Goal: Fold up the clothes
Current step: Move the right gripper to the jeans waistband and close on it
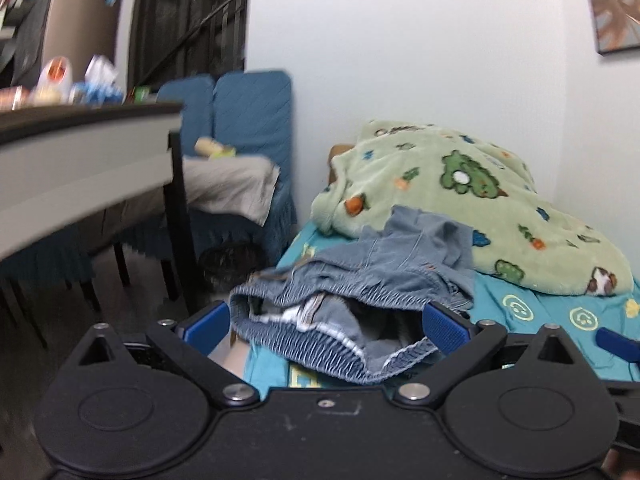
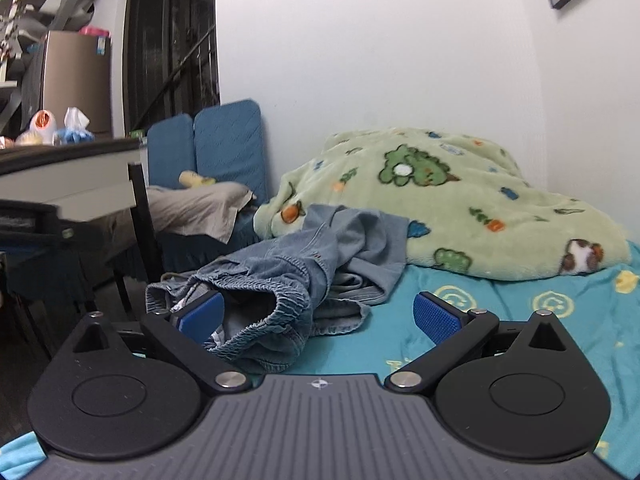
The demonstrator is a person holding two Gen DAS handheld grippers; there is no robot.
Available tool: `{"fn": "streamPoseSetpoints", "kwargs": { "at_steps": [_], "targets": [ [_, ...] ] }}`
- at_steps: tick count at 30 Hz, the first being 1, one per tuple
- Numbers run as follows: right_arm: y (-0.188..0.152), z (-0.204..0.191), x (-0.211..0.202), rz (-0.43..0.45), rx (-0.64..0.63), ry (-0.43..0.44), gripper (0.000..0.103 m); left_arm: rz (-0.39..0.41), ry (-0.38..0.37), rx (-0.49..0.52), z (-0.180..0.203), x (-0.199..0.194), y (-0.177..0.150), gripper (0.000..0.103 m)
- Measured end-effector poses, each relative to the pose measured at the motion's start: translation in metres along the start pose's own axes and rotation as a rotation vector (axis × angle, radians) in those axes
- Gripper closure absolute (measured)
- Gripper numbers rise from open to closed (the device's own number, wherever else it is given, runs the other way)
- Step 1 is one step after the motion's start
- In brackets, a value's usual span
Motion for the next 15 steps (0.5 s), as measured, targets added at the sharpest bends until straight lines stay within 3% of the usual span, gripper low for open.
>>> {"fn": "streamPoseSetpoints", "kwargs": {
  "at_steps": [6, 9, 11, 15],
  "targets": [
    [-0.001, -0.012, 0.072, -0.075, -0.009, 0.013, 0.011, -0.077, -0.003, -0.069, -0.018, 0.019, -0.010, 0.000],
    [-0.003, -0.021, 0.101, -0.099, -0.025, 0.005, 0.024, -0.087, 0.025, -0.088, -0.024, 0.030, -0.012, 0.000],
    [-0.007, -0.025, 0.117, -0.113, -0.047, -0.013, 0.047, -0.124, 0.018, -0.114, -0.026, 0.037, -0.018, 0.000],
    [-0.010, -0.025, 0.132, -0.094, -0.075, -0.059, 0.076, -0.193, -0.031, -0.123, -0.021, 0.047, -0.035, 0.000]
  ]
}}
Point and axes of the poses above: each gripper's, at about its wrist camera, not at the fingertips, and x roughly the way its jaws point, z to its right, y to its top, the point moved 5 cm from there along x, roughly the way its jaws point, and after that the axes turned 6 degrees about -z, right-handed, at the moved point
